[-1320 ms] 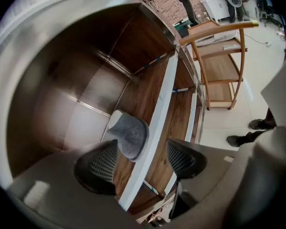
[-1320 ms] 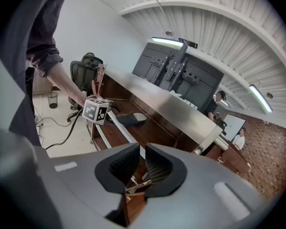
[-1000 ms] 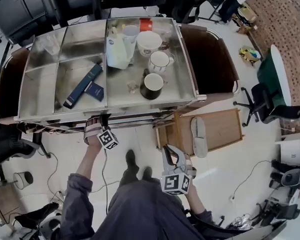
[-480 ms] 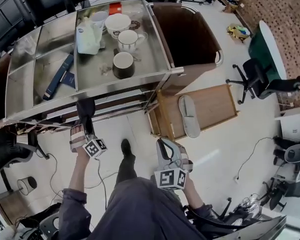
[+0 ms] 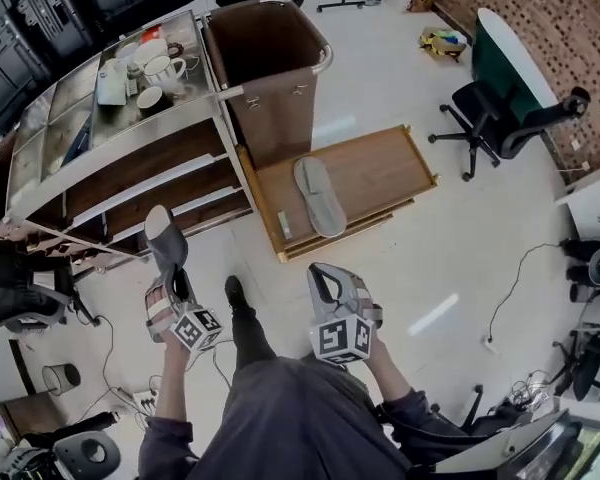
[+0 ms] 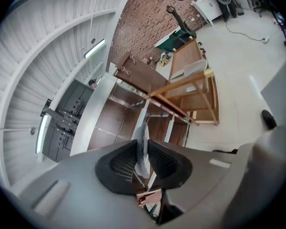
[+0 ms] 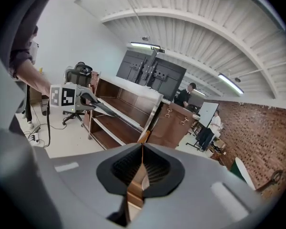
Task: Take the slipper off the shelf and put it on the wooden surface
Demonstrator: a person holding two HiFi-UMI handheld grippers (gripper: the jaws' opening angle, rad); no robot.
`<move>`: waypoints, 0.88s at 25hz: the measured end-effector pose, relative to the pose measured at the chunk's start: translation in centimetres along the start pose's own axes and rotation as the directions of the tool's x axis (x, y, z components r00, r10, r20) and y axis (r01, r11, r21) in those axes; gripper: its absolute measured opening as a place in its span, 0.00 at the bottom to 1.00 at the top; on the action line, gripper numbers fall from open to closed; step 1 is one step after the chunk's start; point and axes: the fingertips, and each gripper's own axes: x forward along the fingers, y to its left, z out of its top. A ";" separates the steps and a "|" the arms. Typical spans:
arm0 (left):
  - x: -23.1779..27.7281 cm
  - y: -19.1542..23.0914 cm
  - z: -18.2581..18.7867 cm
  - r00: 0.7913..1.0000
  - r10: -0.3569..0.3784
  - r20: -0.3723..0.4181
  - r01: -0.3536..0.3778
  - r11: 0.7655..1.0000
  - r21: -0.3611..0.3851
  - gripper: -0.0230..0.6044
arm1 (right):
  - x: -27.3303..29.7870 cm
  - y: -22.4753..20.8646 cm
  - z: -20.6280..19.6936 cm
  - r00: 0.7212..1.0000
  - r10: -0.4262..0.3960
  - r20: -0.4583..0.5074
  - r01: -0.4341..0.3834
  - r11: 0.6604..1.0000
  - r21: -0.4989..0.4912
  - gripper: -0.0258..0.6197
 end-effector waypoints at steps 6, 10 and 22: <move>-8.4 -8.3 11.6 0.989 -0.063 0.137 0.062 0.998 0.009 0.17 | -7.6 -5.1 -7.7 0.997 -0.070 -0.019 0.071 0.997 0.022 0.04; -9.2 -12.2 19.8 0.962 -0.124 0.245 0.108 0.991 0.079 0.17 | -10.2 -9.5 -10.5 0.986 -0.161 -0.038 0.162 0.986 0.035 0.04; -0.8 -23.1 43.9 0.888 -0.264 0.376 0.190 0.956 0.221 0.17 | -15.5 -22.3 -24.2 0.939 -0.290 -0.183 0.318 0.937 0.148 0.04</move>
